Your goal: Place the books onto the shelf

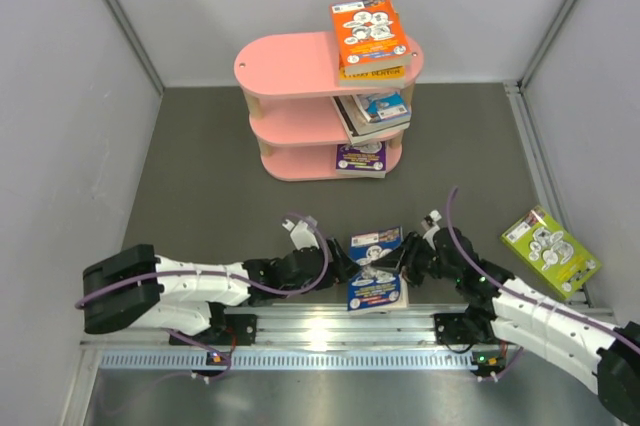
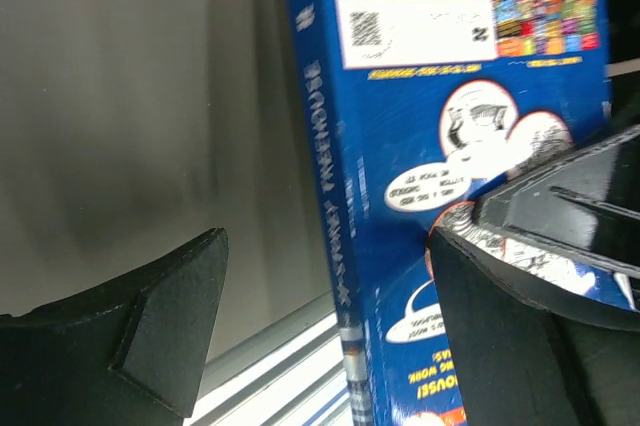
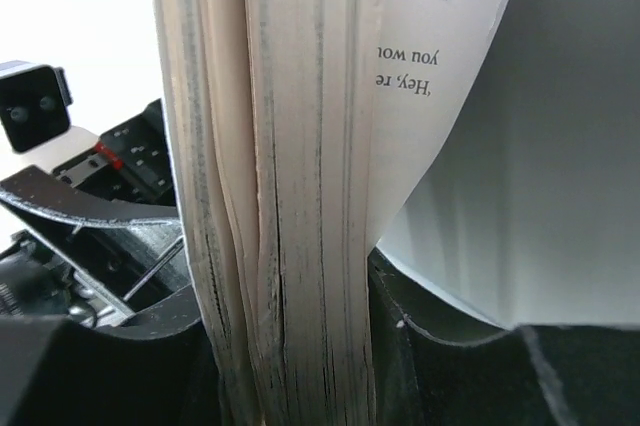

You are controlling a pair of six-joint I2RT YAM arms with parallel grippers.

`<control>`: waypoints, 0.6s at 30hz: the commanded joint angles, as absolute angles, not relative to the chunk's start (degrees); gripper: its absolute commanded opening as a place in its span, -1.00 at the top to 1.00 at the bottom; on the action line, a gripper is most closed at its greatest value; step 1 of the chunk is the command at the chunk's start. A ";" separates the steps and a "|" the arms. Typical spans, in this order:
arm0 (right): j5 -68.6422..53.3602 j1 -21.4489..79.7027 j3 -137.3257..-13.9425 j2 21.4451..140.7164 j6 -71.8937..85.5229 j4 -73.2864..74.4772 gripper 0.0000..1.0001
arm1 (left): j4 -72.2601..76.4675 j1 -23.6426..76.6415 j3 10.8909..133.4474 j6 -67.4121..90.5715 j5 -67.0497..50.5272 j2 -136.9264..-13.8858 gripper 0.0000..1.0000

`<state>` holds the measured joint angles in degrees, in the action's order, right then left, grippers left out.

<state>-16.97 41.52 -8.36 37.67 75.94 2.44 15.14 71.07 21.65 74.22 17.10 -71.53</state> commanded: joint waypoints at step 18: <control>-23.47 43.50 -2.46 52.73 89.65 -48.95 1.00 | 17.40 71.63 24.61 73.04 20.48 -62.32 0.36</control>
